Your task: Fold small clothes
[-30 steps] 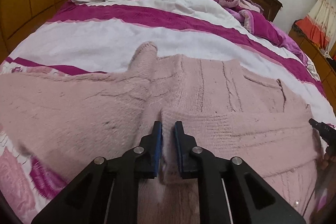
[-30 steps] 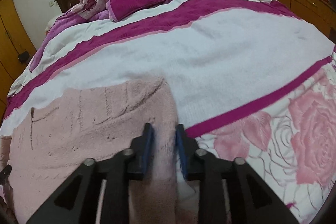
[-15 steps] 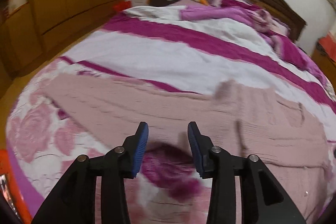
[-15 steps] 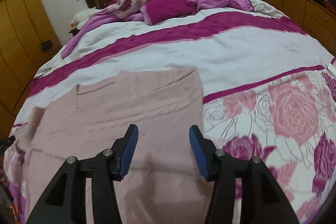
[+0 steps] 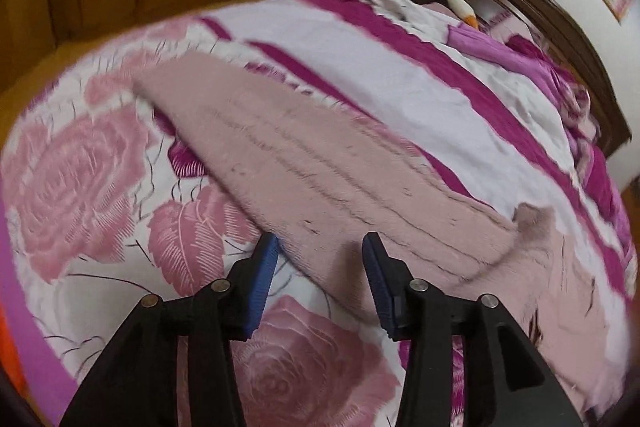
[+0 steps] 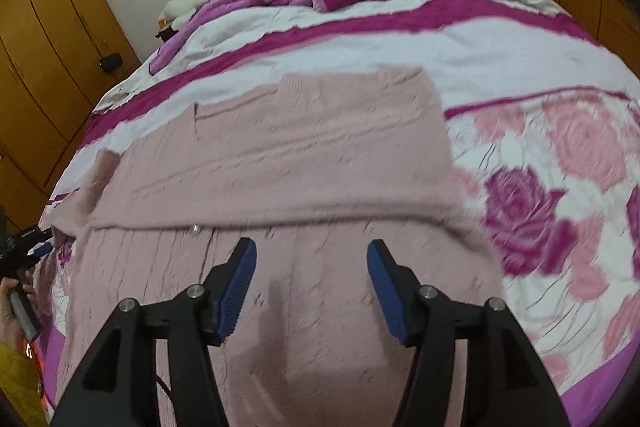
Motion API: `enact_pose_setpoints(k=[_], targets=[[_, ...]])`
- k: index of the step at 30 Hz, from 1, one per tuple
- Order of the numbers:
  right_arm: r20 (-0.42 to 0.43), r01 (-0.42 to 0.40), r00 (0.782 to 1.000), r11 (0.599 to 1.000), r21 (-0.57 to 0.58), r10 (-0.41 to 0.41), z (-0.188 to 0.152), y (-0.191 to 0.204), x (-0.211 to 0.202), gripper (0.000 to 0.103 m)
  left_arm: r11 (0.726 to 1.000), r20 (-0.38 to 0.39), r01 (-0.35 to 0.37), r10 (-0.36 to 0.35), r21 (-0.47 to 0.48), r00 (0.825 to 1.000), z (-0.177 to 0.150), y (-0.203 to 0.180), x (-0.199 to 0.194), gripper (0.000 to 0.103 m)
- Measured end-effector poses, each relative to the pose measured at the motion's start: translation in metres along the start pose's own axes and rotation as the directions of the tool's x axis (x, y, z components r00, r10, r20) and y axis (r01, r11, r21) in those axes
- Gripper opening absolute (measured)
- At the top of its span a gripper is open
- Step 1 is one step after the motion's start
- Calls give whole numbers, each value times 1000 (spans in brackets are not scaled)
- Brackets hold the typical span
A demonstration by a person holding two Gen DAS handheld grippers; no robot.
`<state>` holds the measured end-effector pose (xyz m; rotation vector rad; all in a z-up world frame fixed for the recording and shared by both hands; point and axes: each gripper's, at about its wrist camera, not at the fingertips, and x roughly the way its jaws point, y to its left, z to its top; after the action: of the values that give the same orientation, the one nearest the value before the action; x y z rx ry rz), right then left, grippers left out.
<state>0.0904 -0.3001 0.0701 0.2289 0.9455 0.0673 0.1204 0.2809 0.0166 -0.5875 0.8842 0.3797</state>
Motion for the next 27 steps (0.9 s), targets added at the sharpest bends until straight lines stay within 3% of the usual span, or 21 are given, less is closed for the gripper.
enact_pose_setpoints(k=[4, 14, 17, 21, 24, 26, 27], targets=[[-24, 24, 999, 1000, -2, -24, -13, 1, 11, 61, 998, 26, 48, -47, -46, 999, 1, 8, 5, 27], [-20, 55, 998, 998, 4, -55, -29, -6, 20, 63, 989, 78, 59, -49, -133, 996, -6, 18, -2, 29], [-17, 58, 998, 998, -6, -59, -29, -5, 20, 64, 988, 58, 70, -63, -139, 996, 0, 19, 7, 35], [-11, 61, 998, 998, -10, -61, -29, -3, 20, 64, 982, 64, 95, -85, -165, 994, 9, 16, 13, 50], [-10, 58, 998, 998, -8, -59, -29, -3, 20, 64, 985, 77, 84, -73, -148, 994, 16, 12, 18, 49], [-8, 56, 998, 998, -6, -56, -29, -3, 20, 64, 984, 84, 89, -77, -151, 994, 18, 12, 19, 44], [-7, 54, 999, 999, -4, -54, -29, -4, 20, 64, 984, 88, 93, -81, -149, 993, 20, 12, 19, 23]])
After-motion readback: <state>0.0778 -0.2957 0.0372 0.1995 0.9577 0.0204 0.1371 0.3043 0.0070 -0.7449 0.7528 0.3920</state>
